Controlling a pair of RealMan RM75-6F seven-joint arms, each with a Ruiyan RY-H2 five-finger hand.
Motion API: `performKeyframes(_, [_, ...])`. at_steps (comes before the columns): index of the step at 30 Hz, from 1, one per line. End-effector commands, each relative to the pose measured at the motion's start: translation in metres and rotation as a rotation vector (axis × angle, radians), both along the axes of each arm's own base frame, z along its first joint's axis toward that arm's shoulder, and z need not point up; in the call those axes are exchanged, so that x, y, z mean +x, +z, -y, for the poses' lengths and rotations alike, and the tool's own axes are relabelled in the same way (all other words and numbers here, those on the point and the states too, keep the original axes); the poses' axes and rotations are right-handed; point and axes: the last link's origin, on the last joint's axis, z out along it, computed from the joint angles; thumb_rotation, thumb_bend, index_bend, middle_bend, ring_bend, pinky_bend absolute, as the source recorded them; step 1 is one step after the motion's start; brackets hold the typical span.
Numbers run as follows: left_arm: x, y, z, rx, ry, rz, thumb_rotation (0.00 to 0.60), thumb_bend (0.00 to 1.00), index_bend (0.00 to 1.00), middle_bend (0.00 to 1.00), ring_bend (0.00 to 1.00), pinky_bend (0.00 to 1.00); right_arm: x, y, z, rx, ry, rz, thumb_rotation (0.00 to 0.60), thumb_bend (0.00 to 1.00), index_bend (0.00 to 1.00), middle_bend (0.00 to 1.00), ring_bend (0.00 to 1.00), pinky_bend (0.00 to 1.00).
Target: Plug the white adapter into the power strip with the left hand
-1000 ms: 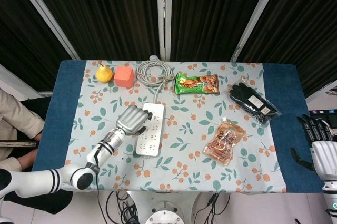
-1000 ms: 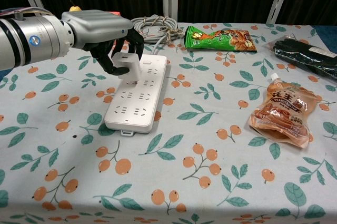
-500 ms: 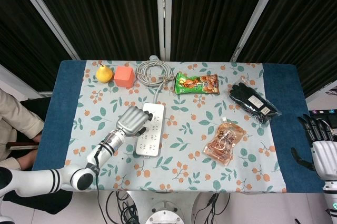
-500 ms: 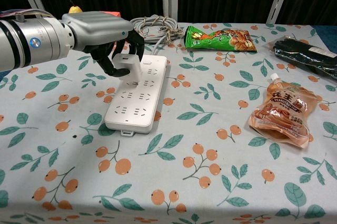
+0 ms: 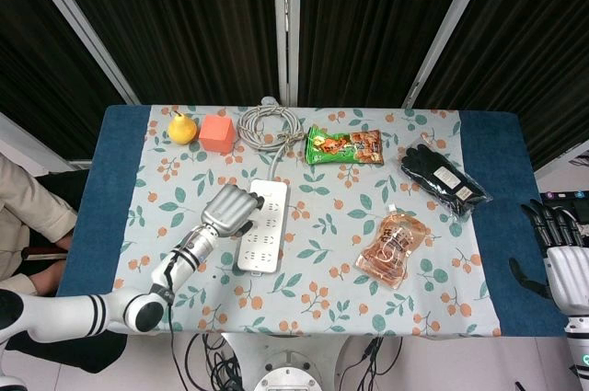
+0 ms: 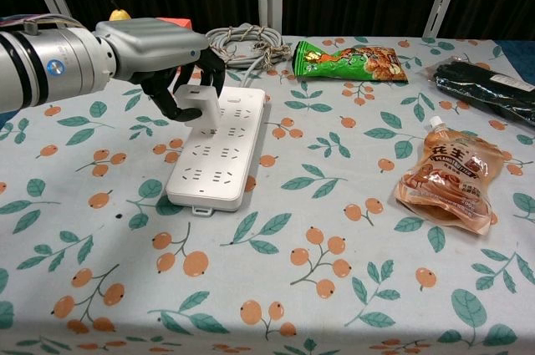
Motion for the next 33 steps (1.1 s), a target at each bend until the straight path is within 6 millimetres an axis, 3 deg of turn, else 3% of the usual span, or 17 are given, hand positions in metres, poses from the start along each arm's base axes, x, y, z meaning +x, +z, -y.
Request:
performKeyframes(1, [0.0,0.0,0.0,-0.001,0.001,-0.005,0.6,0.45,0.65,0.74,0.57,0.53,0.0,0.0,0.0,0.0,-0.001,0.001,0.6,0.28,0.0,0.03,0.0,0.0])
performKeyframes(33, [-0.008,-0.017,-0.002,-0.014,0.036,-0.002,0.6,0.48,0.71,0.8,0.63,0.53,-0.003,0.002,-0.003,-0.014,-0.004,0.005,0.6,0.28,0.0,0.04,0.0,0.0])
